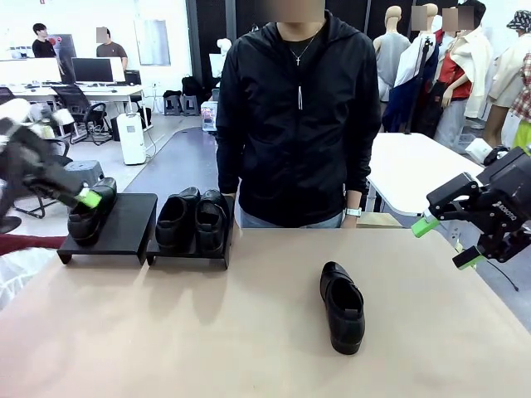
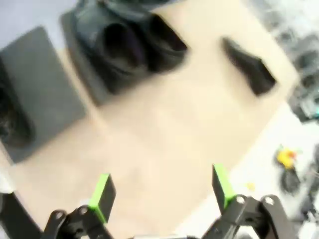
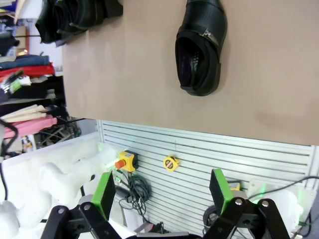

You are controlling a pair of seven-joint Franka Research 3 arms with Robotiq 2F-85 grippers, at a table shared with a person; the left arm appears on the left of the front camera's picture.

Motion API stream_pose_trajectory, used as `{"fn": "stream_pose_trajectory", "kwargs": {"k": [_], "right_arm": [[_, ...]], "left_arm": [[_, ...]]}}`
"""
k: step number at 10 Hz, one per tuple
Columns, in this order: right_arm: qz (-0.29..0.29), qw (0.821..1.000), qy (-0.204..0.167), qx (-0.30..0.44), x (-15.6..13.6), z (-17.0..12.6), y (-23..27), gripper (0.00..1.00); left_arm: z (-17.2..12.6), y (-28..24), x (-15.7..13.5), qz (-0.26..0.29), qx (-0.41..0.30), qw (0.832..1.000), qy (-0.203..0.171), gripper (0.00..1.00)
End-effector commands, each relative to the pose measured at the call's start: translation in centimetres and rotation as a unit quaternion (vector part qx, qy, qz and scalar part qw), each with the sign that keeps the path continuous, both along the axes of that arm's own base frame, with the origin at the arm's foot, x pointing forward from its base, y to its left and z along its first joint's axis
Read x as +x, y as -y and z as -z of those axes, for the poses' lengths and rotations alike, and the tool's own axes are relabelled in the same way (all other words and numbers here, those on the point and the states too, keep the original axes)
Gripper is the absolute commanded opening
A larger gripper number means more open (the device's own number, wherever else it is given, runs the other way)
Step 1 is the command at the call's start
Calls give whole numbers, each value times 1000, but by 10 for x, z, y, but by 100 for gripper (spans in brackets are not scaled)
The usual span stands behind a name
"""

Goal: Organize the shoes by placing them on the stand.
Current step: Place the Shoe from the middle of the table onto the Shoes Stand, then pick up one Shoe and place it in the middle of the table.

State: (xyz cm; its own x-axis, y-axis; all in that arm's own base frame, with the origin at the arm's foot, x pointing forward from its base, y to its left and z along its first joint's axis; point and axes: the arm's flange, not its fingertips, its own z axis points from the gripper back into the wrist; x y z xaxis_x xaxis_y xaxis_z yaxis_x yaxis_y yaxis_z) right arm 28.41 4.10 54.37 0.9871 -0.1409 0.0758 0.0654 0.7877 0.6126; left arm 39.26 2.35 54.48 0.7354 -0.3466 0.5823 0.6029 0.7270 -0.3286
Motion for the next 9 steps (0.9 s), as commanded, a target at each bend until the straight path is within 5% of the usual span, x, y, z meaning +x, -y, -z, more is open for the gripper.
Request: {"fn": "stream_pose_trajectory", "kwargs": {"k": [1, 3, 4, 9], "right_arm": [[-9, 1000, 6, 11, 2, -2, 1, 100], [-9, 1000, 6, 11, 2, -2, 1, 100], [-9, 1000, 6, 11, 2, -2, 1, 100], [-9, 1000, 6, 11, 2, -2, 1, 100]], "left_arm": [[2, -33, -20, 54, -29, 994, -93, 100], [28, -15, -37, 14, 30, 993, -110, 100], [5, -26, -40, 55, -46, 995, -69, 100], [5, -26, -40, 55, -46, 995, -69, 100]]}}
